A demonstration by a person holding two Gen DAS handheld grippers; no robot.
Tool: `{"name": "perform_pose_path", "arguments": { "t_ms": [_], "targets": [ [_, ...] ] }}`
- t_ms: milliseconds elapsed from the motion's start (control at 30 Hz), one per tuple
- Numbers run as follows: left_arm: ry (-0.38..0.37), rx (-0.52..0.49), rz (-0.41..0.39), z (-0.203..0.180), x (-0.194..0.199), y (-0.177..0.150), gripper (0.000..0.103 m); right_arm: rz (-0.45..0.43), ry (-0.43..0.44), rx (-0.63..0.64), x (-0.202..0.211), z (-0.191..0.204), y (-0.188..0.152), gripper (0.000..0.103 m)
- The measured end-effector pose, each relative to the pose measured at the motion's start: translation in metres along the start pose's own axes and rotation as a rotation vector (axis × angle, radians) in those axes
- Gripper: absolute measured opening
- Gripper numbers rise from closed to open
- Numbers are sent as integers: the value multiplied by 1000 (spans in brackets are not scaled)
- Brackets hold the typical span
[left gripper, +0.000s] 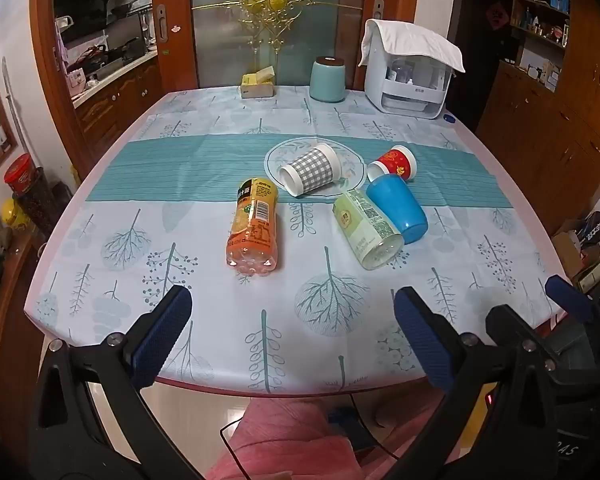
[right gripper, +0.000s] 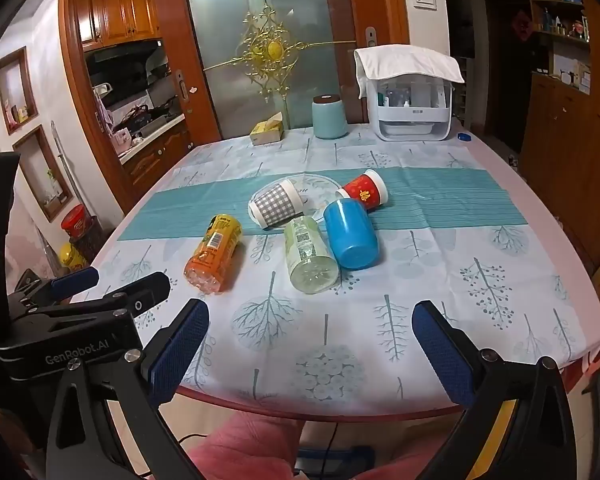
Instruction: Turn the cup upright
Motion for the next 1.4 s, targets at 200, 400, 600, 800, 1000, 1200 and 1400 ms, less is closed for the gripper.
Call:
{"name": "perform_pose_path", "arguments": {
  "t_ms": [200,400,600,800,1000,1200,1400],
  "targets": [
    [7,1,-1,2,-1,0,101,-4,-2,-2,-2,1,0,103],
    [6,-5,-6,0,1,0,101,5,-4,0,-4,2,1,103],
    [14,-8,-15,4,2,1,101,6,-3,1,-7,0,-2,103],
    [22,-11,-18,4,0,0,101,10,-2,0,-11,1,-4,103],
    [33,-11,-24,5,0,1,101,13,0,-1,-12,1,-3,103],
    [36,-10,-28,6,0,1,101,23,5,3,-15,2,-6,103],
    [39,-7,-24,6,-1,1,101,30,4,8,-16,3,-5,103]
  ]
}}
Point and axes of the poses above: each gripper's, at about its wrist camera, not at the fingertips, and x roughly against the way its jaws point, z to its left, y to its top, the point moved 2 cm from there along -x, roughly the way its jaws point, and after that the axes turned 1 degree about -y, right-handed, at the moved point
